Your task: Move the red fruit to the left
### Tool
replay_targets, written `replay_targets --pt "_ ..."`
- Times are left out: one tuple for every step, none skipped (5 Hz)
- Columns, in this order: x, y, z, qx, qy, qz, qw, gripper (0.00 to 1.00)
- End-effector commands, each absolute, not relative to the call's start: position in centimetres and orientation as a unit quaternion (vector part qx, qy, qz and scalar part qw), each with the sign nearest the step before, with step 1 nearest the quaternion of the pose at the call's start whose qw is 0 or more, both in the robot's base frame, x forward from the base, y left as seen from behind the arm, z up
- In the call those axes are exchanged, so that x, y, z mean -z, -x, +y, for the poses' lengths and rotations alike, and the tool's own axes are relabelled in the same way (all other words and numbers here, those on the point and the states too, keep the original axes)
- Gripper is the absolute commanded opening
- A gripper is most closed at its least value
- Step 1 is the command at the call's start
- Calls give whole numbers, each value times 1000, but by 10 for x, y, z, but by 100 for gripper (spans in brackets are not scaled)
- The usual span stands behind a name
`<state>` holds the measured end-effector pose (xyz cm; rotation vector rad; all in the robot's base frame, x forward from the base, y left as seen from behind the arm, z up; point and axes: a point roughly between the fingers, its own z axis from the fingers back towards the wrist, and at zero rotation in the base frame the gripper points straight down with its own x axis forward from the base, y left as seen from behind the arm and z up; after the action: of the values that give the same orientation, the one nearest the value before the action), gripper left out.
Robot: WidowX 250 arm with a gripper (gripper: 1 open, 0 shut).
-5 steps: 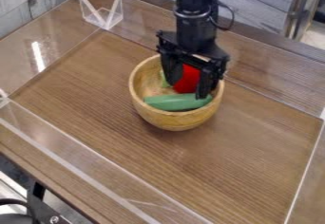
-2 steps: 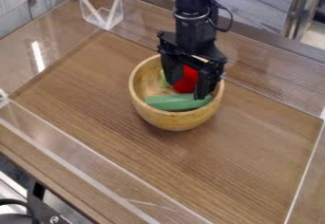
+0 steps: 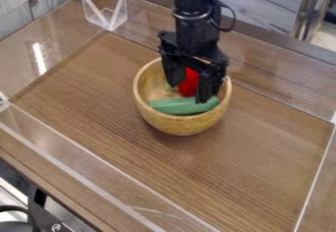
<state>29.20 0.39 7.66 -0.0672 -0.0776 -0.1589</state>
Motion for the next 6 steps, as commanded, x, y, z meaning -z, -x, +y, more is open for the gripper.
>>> replay_targets --pt "-96 -290 8 79 30 -70 994 100" --pt "-98 -295 14 70 29 -72 995 100" --pt "-98 -298 18 61 29 -74 995 100" --pt "-90 -301 15 48 28 -75 996 100" --pt "-82 -303 12 38 27 -75 996 100" --pt "-83 -302 9 24 26 -74 997 100"
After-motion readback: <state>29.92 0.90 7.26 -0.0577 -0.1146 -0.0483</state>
